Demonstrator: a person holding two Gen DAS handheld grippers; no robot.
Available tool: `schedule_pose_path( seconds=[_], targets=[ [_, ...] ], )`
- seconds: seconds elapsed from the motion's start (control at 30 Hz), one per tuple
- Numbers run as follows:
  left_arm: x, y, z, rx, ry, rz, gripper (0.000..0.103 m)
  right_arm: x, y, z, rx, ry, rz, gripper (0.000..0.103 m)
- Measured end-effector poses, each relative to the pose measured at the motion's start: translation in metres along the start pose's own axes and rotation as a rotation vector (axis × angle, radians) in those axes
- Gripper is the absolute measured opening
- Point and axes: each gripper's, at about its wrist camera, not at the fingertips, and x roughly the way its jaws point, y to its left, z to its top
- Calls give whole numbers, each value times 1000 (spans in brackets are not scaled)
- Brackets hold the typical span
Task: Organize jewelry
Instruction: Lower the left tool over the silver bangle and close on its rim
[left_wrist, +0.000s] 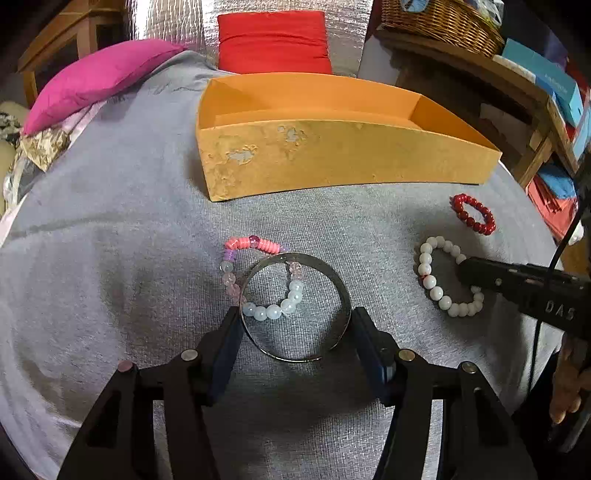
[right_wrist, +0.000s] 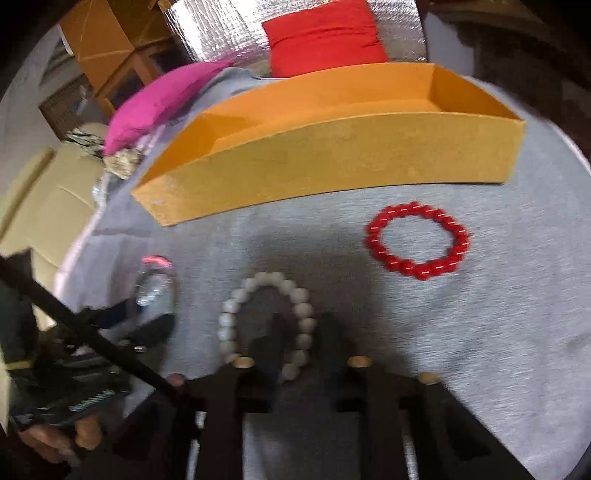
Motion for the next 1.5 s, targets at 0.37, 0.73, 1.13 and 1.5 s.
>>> schedule_pose_path(
  seconds=[0.37, 0.73, 1.13, 1.5],
  targets=[
    [4, -14, 0, 28, -2, 71, 62, 3, 1, 3, -7, 0, -15, 14],
    [7, -11, 0, 9, -9, 103, 73, 5, 4, 2, 1, -1, -10, 14],
    [6, -7, -4, 1, 8, 57, 94, 2, -5, 3, 33, 0, 21, 14],
    [-16, 10, -22, -207, -71, 70, 94, 0, -10, 4, 51, 9, 42, 15]
  ],
)
